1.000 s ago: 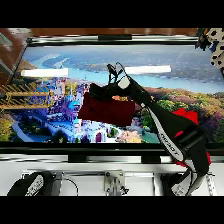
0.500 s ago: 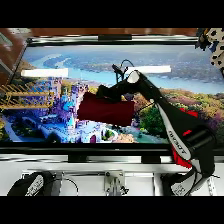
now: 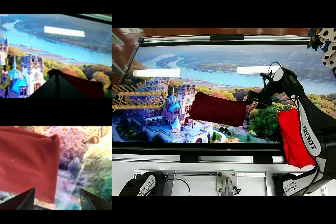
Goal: Fold the shirts.
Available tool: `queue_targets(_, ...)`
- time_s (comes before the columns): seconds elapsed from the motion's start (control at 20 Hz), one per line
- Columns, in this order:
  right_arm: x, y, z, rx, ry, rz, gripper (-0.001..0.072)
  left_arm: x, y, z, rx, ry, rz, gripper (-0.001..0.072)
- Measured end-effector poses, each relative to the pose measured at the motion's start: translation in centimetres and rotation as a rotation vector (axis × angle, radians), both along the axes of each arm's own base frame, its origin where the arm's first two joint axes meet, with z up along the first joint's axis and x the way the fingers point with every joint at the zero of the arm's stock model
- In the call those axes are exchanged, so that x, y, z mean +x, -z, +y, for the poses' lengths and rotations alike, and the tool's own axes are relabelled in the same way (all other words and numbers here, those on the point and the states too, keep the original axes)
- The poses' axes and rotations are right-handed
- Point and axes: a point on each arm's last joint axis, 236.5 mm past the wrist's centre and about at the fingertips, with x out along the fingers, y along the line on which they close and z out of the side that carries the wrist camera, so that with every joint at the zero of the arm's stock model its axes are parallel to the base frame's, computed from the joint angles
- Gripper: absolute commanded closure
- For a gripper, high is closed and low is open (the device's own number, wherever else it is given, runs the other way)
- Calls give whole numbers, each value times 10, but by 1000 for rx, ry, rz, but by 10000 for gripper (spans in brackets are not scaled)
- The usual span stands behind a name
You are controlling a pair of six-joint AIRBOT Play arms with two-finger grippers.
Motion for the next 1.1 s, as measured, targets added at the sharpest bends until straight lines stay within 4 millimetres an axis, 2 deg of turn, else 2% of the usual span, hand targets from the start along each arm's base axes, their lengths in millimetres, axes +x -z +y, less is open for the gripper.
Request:
queue_targets(0.15,-2,21,21,131,40,57,28,0,0,0,0,0,1,677)
queue_targets(0.35,5,34,50,298,105,104,29,0,0,0,0,0,0,677)
queue_targets(0.4,5,36,55,325,114,119,56,0,0,0,0,0,0,677)
queue_targets(0.45,6,38,58,345,122,129,244,0,0,0,0,0,1,678)
queue_targets(0.5,5,42,59,349,126,135,602,0,0,0,0,0,0,677)
queue_targets(0.55,7,46,59,350,130,132,641,0,0,0,0,0,1,677)
queue_targets(0.65,10,37,66,401,113,111,640,0,0,0,0,0,0,677)
queue_targets(0.75,18,10,75,480,71,47,641,0,0,0,0,0,1,677)
queue_targets(0.85,32,-39,79,554,34,-63,640,1,1,0,-1,0,3,677)
queue_targets(1.0,50,-127,64,599,19,-252,640,3,3,1,-3,0,9,677)
queue_targets(1.1,54,-180,41,580,48,-350,641,4,4,1,-4,0,12,677)
